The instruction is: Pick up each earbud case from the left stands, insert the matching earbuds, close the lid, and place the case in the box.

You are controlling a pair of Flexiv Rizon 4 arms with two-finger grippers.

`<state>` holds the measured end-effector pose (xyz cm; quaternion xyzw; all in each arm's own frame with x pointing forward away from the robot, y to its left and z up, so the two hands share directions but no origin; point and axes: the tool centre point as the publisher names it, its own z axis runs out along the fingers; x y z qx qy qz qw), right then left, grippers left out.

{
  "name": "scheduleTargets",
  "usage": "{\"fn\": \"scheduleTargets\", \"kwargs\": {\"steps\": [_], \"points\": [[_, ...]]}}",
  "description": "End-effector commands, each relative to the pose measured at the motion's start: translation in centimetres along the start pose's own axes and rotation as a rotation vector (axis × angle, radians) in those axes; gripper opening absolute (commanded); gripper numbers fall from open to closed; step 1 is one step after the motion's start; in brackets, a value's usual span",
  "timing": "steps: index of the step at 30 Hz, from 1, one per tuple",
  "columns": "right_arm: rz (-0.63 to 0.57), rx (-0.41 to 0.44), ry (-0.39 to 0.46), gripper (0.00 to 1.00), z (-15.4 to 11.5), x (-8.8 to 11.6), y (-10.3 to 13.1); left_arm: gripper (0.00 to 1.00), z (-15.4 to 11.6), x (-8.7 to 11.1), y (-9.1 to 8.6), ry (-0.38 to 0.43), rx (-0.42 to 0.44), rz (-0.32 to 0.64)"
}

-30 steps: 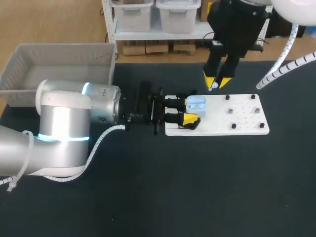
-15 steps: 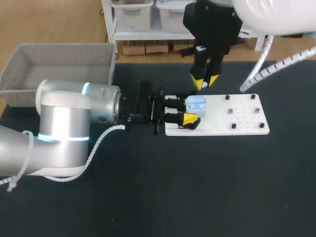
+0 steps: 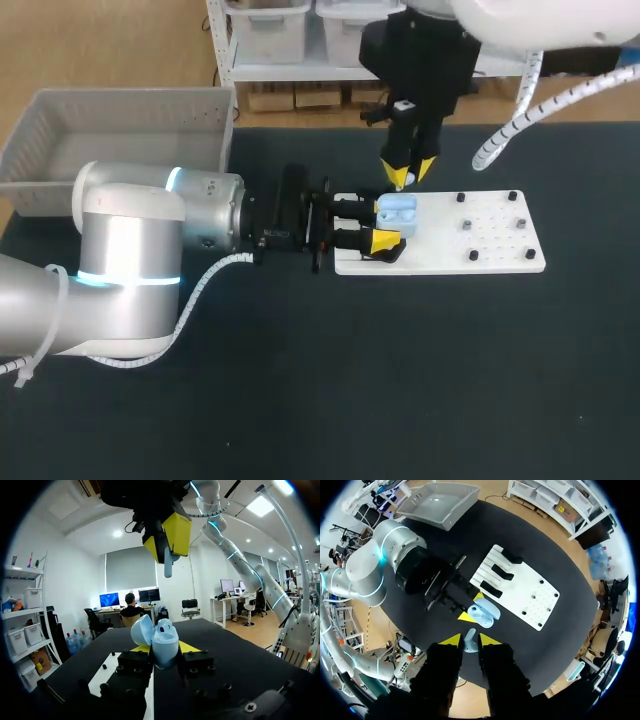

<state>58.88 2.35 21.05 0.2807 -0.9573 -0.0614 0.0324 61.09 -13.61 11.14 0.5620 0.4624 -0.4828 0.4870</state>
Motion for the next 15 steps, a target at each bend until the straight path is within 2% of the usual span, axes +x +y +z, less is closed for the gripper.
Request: {"fn": "scheduleTargets", "kwargs": {"steps": [1,8,15], "points": [[-0.001,0.006,-0.011,0.00,0.9,0.8,0.3,0.00,0.0,0.1,-0.2,-0.002,-0.007,0.003],[-0.026,0.023,-0.036,0.00,1.8,1.2,0.8,0.00,0.0,0.1,-0.2,-0.002,-0.007,0.003],[-0.049,0.025,-0.023,0.00,2.6,0.6,1.1,0.00,0.0,0.1,-0.2,-0.002,-0.007,0.003]]}}
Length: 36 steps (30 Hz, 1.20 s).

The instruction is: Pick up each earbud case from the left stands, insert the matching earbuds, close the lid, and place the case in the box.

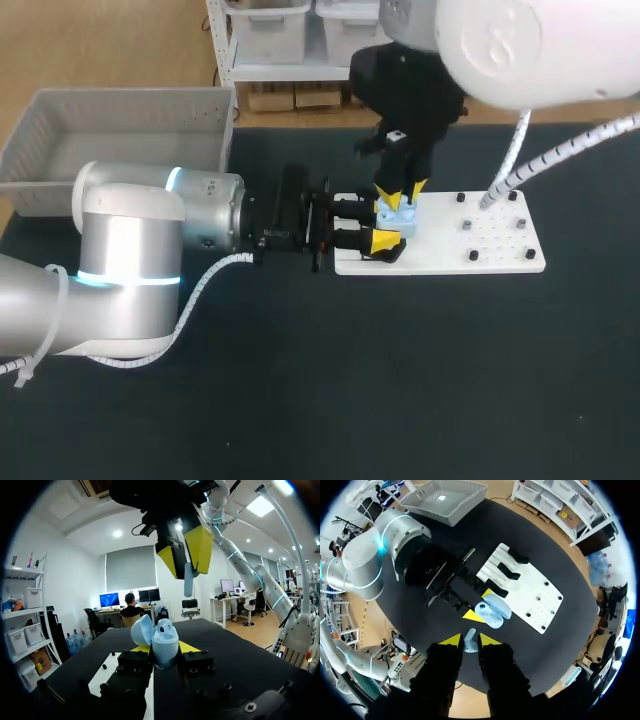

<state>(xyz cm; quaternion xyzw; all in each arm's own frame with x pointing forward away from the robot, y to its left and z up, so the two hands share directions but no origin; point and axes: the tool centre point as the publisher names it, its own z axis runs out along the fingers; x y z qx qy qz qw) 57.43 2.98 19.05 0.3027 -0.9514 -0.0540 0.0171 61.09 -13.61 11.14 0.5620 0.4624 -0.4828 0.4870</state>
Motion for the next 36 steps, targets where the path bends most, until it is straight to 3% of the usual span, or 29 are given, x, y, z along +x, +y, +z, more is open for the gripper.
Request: {"fn": "scheduleTargets", "kwargs": {"steps": [1,36], "points": [[-0.003,0.004,0.001,0.00,0.5,-0.3,0.0,0.00,0.0,0.1,-0.2,-0.002,-0.007,0.003],[0.022,0.011,0.031,0.00,2.5,-1.8,-0.7,0.00,0.0,0.1,-0.2,-0.002,-0.007,0.003]]}}
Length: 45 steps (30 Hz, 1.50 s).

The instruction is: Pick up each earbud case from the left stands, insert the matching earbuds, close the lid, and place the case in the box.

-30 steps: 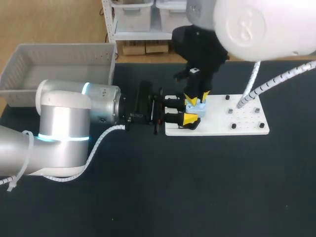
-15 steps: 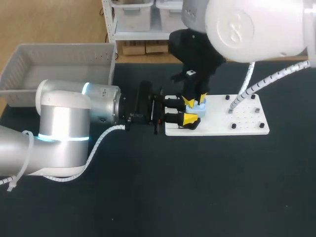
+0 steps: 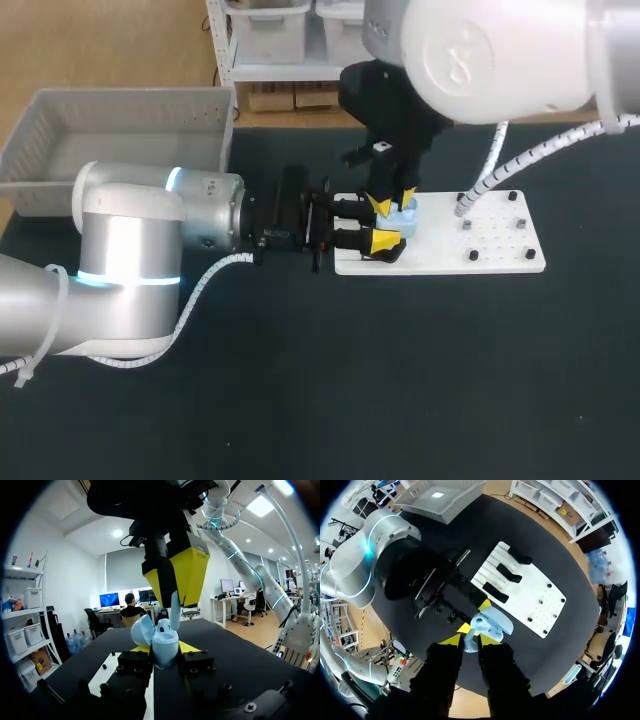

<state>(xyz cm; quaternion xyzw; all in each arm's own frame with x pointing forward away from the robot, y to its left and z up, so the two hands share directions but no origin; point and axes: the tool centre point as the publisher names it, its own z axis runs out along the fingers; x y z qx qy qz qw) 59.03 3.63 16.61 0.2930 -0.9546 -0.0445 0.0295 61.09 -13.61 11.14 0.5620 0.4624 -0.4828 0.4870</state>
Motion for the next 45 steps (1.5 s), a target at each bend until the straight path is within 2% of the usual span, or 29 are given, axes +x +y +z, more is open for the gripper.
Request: {"fn": "scheduleTargets", "kwargs": {"steps": [1,45], "points": [[-0.001,0.002,0.004,0.00,0.2,-0.2,-0.1,0.00,0.0,0.1,-0.2,-0.002,-0.007,0.003],[0.024,0.005,0.024,0.00,1.4,-1.3,-1.2,0.00,0.0,0.1,-0.2,-0.002,-0.007,0.003]]}}
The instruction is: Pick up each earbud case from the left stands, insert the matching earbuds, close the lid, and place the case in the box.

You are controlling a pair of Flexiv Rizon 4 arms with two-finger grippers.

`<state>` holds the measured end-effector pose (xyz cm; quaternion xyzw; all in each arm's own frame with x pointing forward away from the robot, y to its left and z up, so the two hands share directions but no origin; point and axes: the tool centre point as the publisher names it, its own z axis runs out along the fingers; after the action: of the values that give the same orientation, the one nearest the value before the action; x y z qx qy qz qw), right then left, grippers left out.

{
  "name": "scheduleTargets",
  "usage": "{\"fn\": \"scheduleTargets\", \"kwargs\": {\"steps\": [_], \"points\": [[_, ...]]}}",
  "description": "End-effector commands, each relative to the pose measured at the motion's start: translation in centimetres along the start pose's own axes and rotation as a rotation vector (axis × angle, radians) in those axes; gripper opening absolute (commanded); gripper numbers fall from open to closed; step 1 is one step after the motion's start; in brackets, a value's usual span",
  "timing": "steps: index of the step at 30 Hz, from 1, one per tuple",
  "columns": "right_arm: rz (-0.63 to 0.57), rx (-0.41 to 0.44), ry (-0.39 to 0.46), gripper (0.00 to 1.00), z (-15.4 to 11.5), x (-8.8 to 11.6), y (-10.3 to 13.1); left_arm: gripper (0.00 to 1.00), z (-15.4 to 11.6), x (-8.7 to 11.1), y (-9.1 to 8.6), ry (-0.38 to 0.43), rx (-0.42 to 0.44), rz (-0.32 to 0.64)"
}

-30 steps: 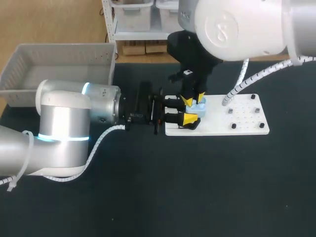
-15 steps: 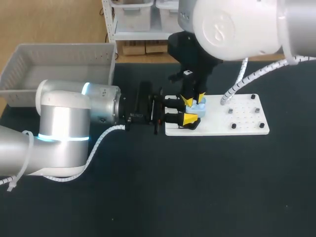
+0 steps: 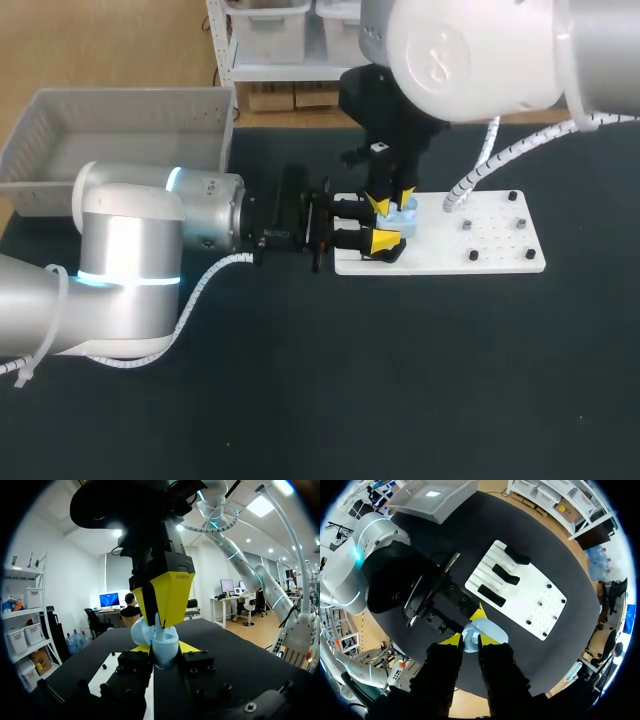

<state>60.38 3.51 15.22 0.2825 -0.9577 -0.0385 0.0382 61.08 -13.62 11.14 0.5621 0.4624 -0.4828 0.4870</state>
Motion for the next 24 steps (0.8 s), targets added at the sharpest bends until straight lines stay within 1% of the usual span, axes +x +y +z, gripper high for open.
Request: {"fn": "scheduleTargets", "kwargs": {"steps": [1,7,8,9,10,11,12,15,19,21,24], "points": [[0.002,0.000,0.007,0.00,0.2,-0.3,-0.2,0.00,0.0,0.1,-0.2,-0.002,-0.007,0.003],[0.002,0.006,0.021,0.00,0.5,-0.2,-0.2,0.00,0.0,0.1,-0.2,-0.002,-0.007,0.003],[0.002,0.006,0.023,0.16,0.5,-0.2,-0.2,0.00,0.0,0.1,-0.2,-0.002,-0.007,0.003],[0.003,0.005,0.025,0.38,0.5,-0.2,-0.2,0.00,0.0,0.1,-0.2,-0.002,-0.007,0.003],[0.004,0.004,0.025,0.49,0.5,-0.1,-0.2,0.00,0.0,0.1,-0.2,-0.002,-0.007,0.003],[0.006,0.002,0.025,0.85,0.3,0.1,-0.2,0.00,0.0,0.1,-0.2,-0.002,-0.007,0.003],[0.006,0.001,0.024,1.00,0.2,0.2,-0.2,0.00,0.0,0.1,-0.2,-0.002,-0.007,0.003],[-0.003,-0.004,0.012,1.00,-0.5,0.8,0.1,0.00,0.0,0.1,-0.2,-0.002,-0.007,0.003],[-0.011,-0.046,-0.017,1.00,-2.1,2.1,0.4,0.00,0.0,0.1,-0.2,-0.002,-0.007,0.003],[0.018,-0.082,-0.036,1.00,-2.9,2.2,0.0,0.00,0.0,0.1,-0.2,-0.002,-0.007,0.003],[0.111,-0.079,-0.072,1.00,-3.6,1.5,-1.3,0.00,0.0,0.1,-0.2,-0.002,-0.007,0.003]]}}
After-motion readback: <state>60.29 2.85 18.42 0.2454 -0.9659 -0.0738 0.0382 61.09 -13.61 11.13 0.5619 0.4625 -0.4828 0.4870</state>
